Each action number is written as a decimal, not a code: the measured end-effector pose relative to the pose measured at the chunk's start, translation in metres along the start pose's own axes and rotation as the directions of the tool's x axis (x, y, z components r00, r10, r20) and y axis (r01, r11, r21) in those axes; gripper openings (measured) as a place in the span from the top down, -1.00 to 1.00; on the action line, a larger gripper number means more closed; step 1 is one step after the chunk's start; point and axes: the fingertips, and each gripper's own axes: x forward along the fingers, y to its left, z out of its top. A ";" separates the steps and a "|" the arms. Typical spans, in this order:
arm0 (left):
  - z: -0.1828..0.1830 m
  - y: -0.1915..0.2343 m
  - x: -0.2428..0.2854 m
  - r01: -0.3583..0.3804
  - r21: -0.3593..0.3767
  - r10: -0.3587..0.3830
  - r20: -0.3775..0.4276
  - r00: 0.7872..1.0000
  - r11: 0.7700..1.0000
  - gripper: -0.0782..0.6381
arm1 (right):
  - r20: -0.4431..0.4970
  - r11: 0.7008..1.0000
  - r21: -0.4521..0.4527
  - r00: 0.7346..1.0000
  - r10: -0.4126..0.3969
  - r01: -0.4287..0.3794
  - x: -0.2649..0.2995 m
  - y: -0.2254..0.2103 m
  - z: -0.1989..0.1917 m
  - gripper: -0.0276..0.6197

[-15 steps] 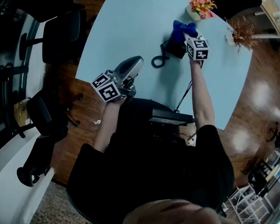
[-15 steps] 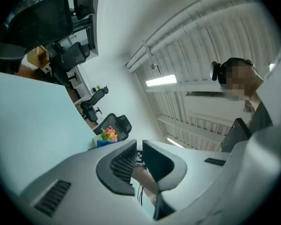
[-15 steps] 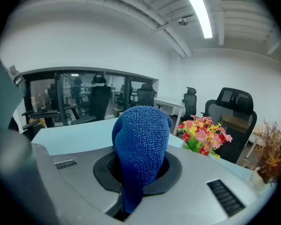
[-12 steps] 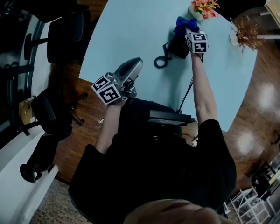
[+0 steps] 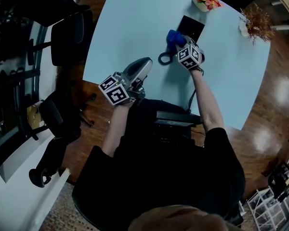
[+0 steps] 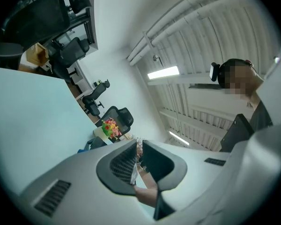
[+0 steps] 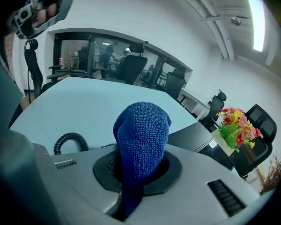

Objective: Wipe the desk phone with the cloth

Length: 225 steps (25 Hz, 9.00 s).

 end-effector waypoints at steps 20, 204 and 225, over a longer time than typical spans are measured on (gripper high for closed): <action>-0.001 -0.004 0.005 -0.009 0.005 0.009 0.008 1.000 1.000 0.70 | 0.036 0.950 0.240 0.976 -0.217 0.202 -0.006 -0.156 0.025 0.89; -0.051 -0.078 -0.049 0.281 -0.054 -0.285 -0.126 0.950 0.958 0.70 | 0.541 0.493 0.809 0.732 -0.413 -0.320 -0.332 0.152 0.080 0.90; -0.214 -0.242 -0.152 0.211 0.087 -0.183 -0.258 0.949 0.974 0.70 | 0.730 0.553 0.678 0.530 -0.431 -0.484 -0.508 0.277 0.050 0.90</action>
